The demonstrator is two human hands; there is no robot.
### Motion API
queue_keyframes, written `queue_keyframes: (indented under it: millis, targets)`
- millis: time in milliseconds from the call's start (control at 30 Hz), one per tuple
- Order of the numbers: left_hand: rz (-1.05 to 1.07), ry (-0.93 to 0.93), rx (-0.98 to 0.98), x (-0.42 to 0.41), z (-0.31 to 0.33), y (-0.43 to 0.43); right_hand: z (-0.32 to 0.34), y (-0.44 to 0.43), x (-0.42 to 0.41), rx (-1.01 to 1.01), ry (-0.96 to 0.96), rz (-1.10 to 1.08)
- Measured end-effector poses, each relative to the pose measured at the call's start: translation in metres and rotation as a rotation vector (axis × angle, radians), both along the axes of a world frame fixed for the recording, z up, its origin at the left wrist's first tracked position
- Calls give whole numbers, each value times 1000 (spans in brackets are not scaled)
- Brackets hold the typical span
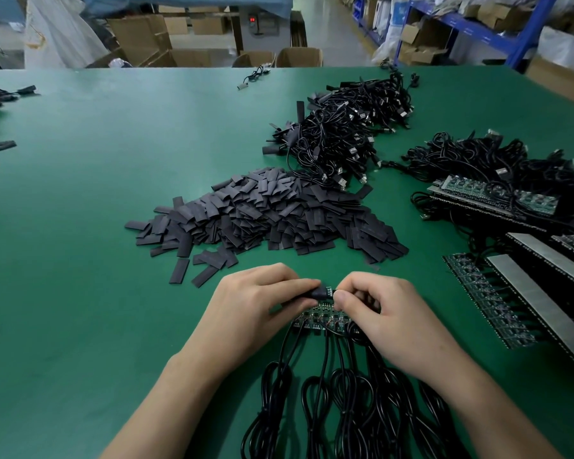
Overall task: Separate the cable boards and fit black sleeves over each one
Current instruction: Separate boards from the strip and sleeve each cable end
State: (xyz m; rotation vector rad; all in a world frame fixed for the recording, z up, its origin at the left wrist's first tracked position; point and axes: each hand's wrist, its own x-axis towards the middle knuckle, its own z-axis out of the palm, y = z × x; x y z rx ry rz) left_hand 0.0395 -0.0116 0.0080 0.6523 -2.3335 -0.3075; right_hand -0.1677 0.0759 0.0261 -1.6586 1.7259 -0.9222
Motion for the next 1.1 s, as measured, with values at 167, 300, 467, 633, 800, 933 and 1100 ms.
queue_keyframes:
  millis: [167, 300, 467, 633, 800, 933, 1100]
  targets:
    - [-6, -50, -103, -2, 1, -2, 2, 0, -2, 16, 3, -11]
    - [6, -33, -65, 0, 0, 0, 3, 0, 0, 26, -7, -4]
    - [0, -67, -115, -1, 0, 0, 3, 0, 1, 54, -19, -8]
    - [1, -8, -44, -5, 0, 2, 5, 1, 1, 36, -38, 3]
    - [88, 134, 122, -4, 4, 4, 8, 2, 0, 0, -76, 12]
    - [184, 326, 156, -5, 7, 5, 8, 0, -2, -2, -158, 1]
    - [174, 361, 127, -8, 5, 7, 7, 0, 2, 9, -222, -4]
